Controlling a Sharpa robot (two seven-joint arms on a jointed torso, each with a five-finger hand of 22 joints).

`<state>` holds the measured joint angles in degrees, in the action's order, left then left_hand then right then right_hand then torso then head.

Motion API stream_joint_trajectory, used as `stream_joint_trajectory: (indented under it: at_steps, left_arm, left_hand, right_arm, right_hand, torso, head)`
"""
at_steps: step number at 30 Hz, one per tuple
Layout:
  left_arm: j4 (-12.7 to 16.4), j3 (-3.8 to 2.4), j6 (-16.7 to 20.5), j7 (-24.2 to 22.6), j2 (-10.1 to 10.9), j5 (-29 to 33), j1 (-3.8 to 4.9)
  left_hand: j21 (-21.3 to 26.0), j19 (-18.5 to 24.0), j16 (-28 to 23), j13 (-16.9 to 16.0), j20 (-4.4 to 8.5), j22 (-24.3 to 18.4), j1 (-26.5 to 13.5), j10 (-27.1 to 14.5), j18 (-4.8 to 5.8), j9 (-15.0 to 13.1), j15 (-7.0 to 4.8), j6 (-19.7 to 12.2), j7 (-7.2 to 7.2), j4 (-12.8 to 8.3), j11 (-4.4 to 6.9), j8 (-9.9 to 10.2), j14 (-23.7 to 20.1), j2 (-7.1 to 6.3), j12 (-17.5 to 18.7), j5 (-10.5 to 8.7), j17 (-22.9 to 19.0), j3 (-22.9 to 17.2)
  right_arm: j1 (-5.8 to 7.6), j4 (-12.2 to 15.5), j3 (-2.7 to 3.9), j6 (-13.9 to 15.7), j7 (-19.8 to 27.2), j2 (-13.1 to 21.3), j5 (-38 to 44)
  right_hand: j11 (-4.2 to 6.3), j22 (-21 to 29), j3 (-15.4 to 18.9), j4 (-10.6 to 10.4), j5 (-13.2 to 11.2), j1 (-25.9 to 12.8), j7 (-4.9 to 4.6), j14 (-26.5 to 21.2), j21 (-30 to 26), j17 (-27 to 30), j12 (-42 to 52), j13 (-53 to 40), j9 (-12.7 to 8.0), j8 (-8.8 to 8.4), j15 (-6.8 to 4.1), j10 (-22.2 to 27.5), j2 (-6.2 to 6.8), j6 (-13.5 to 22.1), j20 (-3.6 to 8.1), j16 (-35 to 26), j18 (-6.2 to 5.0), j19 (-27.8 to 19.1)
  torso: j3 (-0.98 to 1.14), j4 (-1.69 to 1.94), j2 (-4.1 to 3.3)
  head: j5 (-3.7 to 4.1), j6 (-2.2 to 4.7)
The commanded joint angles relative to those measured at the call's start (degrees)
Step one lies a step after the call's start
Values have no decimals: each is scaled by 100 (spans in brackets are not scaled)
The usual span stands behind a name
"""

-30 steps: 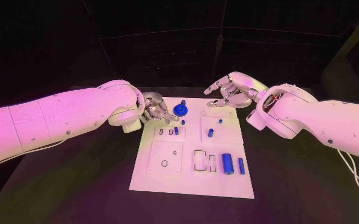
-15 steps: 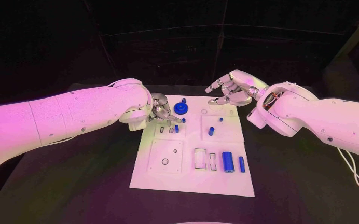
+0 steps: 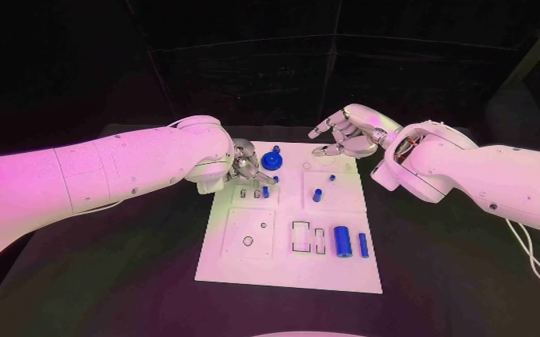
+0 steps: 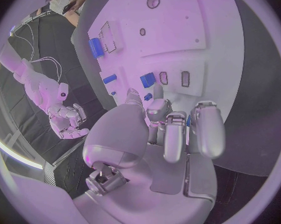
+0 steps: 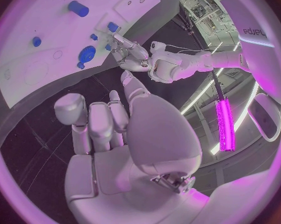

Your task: Assemble the parts on the task board

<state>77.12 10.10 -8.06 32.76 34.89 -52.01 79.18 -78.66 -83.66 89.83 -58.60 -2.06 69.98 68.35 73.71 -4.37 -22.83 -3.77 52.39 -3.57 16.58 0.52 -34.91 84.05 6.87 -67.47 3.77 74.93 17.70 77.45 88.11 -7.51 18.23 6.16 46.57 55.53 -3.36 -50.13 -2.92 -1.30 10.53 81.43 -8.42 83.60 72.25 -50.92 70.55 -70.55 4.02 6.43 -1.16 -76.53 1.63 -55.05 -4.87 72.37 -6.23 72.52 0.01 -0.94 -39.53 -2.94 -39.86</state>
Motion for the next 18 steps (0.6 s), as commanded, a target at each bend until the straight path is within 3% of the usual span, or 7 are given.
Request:
stream_joint_trajectory:
  at_steps: [1, 18]
  left_arm:
    - [-31, -2, -110, 34, -42, -54, 3]
    - [-157, -2, -246, 80, -185, -54, -18]
  left_hand:
    - [-24, -28, 17, -10, 15, 9, 11, 38, 57, -22, -50, -38, 2, -20, 11, -51, 595, 15, -42, 31, 1507, 1]
    - [-42, -24, 17, -46, 19, 37, 127, 52, 59, -102, -55, -72, 11, -41, 18, -138, 595, 10, -78, 79, 1507, -29]
  right_arm:
    - [15, -17, 4, -131, -64, -29, 148]
    - [14, -63, 3, -200, -122, -96, 211]
  right_hand:
    - [-6, 69, 24, 5, -17, -56, -21, -33, -41, 63, -37, 31, -7, -18, -4, 56, -10, 25, -2, -42, -113, -50]
    - [-6, 101, 26, 1, -19, -64, -21, -40, -61, 84, -58, 51, -8, -22, -4, 71, -14, 32, -3, -60, -118, -63]
  torso:
    - [0, 3, -2]
    - [3, 5, -4]
  head:
    - [2, 0]
    - [-3, -61]
